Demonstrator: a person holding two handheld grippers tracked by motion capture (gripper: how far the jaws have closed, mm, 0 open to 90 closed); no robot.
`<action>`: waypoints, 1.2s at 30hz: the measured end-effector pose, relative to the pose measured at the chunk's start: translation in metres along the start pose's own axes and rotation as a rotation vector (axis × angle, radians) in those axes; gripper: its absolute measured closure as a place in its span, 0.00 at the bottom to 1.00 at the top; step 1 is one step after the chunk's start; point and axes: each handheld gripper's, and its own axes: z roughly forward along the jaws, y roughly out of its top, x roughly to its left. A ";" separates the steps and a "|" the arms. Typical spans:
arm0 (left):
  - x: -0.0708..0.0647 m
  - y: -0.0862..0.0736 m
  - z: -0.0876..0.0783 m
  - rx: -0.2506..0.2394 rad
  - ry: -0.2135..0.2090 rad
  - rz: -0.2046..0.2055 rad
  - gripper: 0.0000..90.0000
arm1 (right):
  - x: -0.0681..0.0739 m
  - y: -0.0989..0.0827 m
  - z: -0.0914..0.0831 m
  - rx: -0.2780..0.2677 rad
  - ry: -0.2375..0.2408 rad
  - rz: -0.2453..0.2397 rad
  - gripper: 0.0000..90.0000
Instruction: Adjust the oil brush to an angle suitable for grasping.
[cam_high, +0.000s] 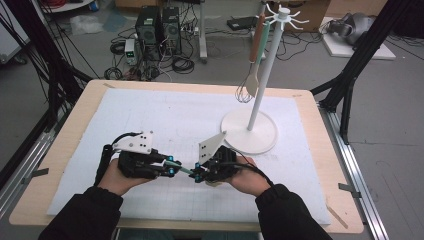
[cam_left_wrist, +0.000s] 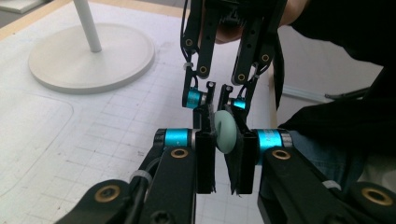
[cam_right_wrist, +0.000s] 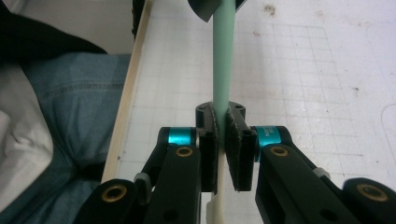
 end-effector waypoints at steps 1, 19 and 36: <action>0.000 0.000 -0.001 0.000 0.010 -0.001 0.83 | -0.001 -0.001 -0.001 -0.009 -0.012 0.002 0.94; 0.005 -0.023 -0.021 -0.074 0.211 -0.082 0.45 | -0.015 -0.030 -0.045 -0.213 -0.088 0.177 0.94; 0.003 -0.046 -0.036 -0.067 0.338 -0.105 0.36 | -0.023 -0.052 -0.089 -0.326 -0.146 0.259 0.94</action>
